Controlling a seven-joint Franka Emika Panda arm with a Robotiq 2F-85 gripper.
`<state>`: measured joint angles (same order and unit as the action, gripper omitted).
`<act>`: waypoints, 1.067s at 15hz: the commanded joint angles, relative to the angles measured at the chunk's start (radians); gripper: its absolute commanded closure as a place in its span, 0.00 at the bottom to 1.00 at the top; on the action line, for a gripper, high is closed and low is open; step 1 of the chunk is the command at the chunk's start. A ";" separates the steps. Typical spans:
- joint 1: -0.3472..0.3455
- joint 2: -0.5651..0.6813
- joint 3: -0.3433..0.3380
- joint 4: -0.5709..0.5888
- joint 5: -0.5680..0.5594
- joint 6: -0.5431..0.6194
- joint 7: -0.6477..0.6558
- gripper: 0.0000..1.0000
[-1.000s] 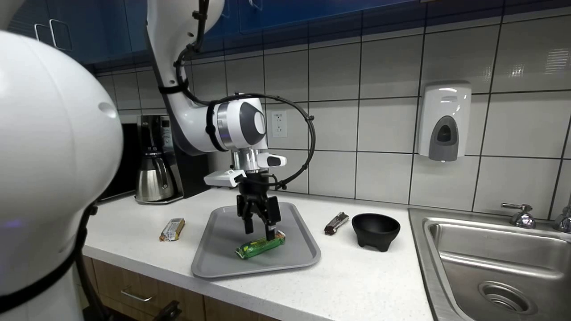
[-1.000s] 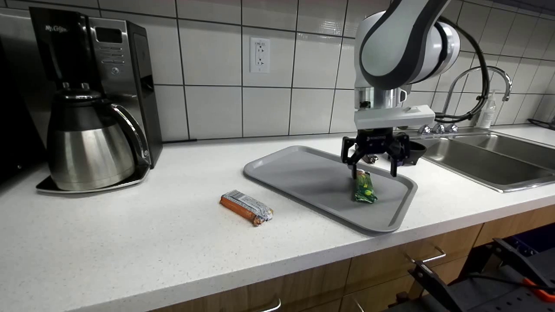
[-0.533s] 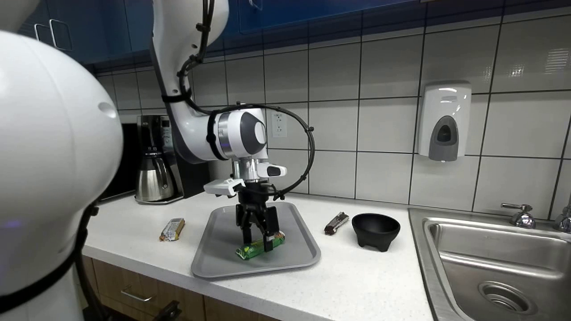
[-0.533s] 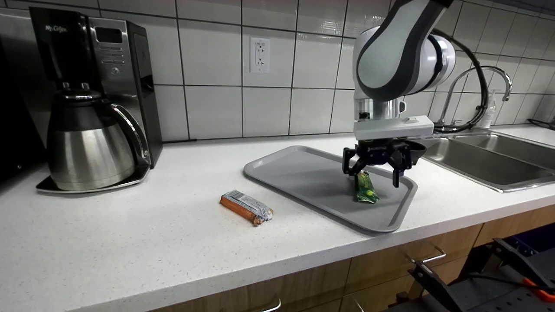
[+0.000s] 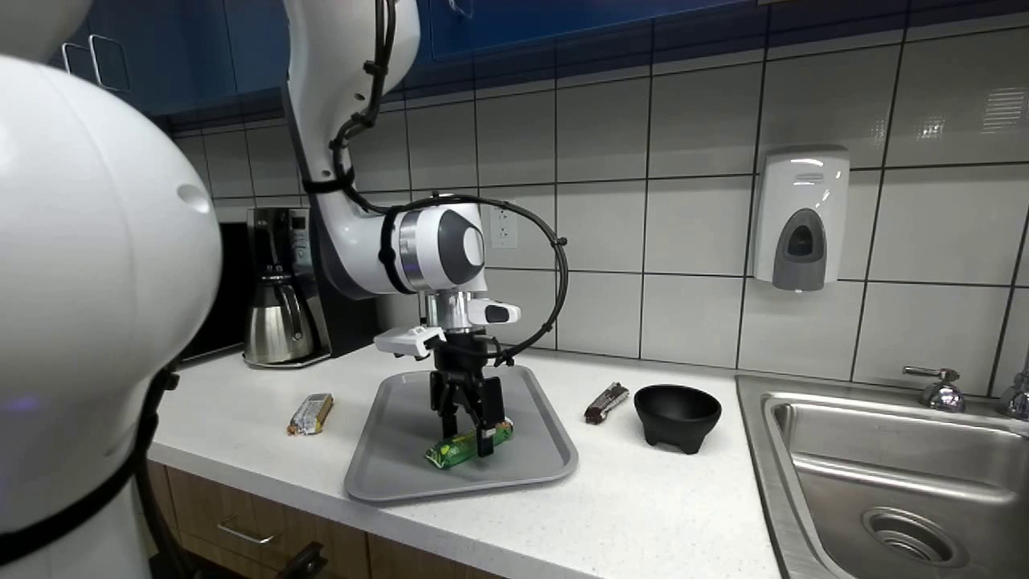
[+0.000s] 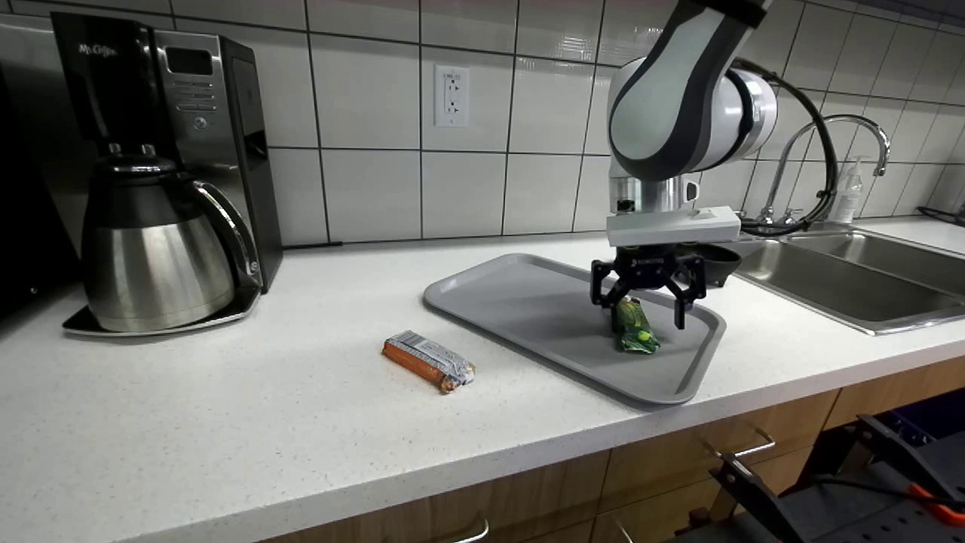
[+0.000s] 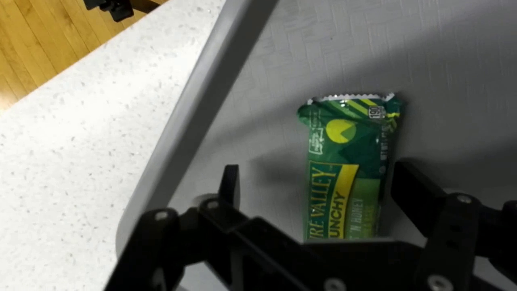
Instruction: Remove the items from the grey tray and put them on the counter
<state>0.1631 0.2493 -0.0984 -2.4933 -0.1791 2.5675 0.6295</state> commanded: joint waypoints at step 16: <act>-0.015 -0.065 0.020 0.009 0.057 -0.007 -0.021 0.85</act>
<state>0.1630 0.2458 -0.0971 -2.4694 -0.1407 2.5714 0.6276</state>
